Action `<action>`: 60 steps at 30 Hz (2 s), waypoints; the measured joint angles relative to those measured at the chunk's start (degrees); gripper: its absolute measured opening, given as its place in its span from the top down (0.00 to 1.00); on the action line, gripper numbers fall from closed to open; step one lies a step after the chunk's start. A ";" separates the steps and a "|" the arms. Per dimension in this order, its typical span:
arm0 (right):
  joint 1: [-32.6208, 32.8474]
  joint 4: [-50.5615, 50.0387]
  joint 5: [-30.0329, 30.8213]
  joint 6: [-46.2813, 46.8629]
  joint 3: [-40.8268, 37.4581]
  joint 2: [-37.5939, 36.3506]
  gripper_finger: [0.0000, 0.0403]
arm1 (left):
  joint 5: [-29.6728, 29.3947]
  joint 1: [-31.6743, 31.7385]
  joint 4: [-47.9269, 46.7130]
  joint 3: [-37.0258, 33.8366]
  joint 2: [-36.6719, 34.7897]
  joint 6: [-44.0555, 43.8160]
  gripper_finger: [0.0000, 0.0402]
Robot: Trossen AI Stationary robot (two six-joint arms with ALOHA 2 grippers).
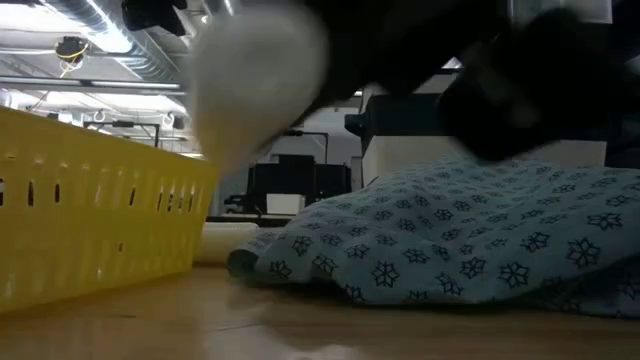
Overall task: Pick & Place Medicine items
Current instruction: Put the bottom white rolled gauze into the orange bin
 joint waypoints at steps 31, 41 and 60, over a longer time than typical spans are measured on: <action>-9.43 17.59 -11.19 -29.87 0.13 -16.94 0.90 | 22.07 -10.20 25.27 0.02 0.34 20.77 0.54; -12.07 19.61 -13.99 -30.03 0.13 -16.94 0.90 | 22.52 -15.41 29.91 0.09 3.56 19.93 0.54; -11.74 20.81 -15.02 -30.66 0.24 -17.03 0.90 | 31.08 -13.00 39.79 0.02 9.66 20.56 0.54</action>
